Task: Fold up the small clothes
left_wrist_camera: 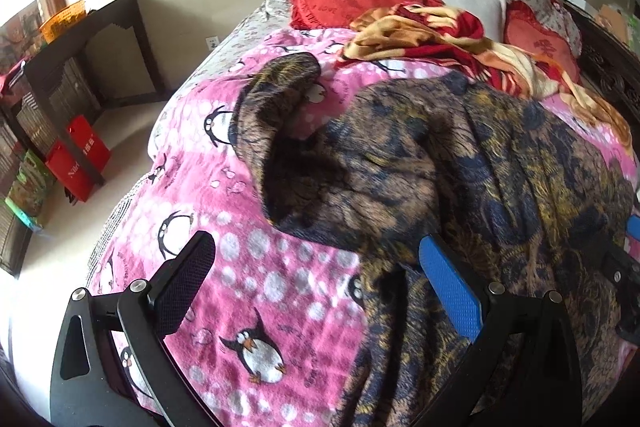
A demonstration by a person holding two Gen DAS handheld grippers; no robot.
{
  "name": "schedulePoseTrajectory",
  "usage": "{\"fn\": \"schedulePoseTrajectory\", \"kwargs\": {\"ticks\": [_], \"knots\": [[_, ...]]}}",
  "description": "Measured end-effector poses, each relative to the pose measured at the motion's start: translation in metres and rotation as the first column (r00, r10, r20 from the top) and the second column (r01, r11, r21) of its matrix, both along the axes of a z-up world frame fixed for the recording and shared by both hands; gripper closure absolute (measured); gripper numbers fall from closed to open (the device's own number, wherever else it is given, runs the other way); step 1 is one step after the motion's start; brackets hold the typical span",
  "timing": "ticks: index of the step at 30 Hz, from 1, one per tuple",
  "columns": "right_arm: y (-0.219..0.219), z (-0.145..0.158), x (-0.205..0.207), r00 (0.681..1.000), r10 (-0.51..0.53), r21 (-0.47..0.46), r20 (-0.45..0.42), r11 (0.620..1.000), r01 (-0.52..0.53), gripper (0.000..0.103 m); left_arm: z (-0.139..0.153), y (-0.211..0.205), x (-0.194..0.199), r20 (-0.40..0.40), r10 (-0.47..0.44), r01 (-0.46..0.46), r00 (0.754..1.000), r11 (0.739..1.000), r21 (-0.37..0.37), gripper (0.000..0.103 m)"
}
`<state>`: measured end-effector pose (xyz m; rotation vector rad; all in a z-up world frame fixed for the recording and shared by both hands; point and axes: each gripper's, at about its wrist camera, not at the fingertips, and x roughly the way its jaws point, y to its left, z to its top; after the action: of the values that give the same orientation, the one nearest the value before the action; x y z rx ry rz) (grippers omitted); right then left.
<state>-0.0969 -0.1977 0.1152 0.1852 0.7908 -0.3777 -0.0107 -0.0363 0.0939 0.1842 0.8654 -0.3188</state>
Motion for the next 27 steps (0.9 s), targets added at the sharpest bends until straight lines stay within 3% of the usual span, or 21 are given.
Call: {"fn": "schedulePoseTrajectory", "kwargs": {"ticks": [10,16,18,22,26,27], "knots": [[0.02,0.007,0.034,0.997,0.076,-0.034,-0.006,0.997,-0.076,0.0,-0.011,0.012,0.055,-0.024,0.085,-0.085,0.996,0.996,0.01,0.0],[0.029,0.003,0.053,0.994,0.108,-0.032,-0.032,0.994,-0.109,0.0,-0.037,0.028,0.094,-0.056,0.167,-0.161,0.984,0.982,0.094,0.0],[0.031,0.002,0.062,0.991,0.127,-0.015,-0.031,0.992,-0.128,0.0,-0.046,0.044,0.1,-0.067,0.2,-0.192,0.977,0.975,0.113,0.0],[0.038,0.007,0.091,0.982,0.191,0.029,-0.001,0.981,-0.191,0.0,-0.058,0.07,0.105,-0.114,0.227,-0.219,0.967,0.973,0.077,0.0],[0.041,0.019,0.139,0.968,0.241,0.141,0.072,0.958,-0.249,0.001,-0.059,0.079,0.103,-0.118,0.215,-0.209,0.97,0.976,0.055,0.0],[0.042,0.021,0.15,0.963,0.256,0.168,0.09,0.949,-0.268,0.005,-0.058,0.08,0.102,-0.112,0.212,-0.207,0.971,0.977,0.054,0.0]]}}
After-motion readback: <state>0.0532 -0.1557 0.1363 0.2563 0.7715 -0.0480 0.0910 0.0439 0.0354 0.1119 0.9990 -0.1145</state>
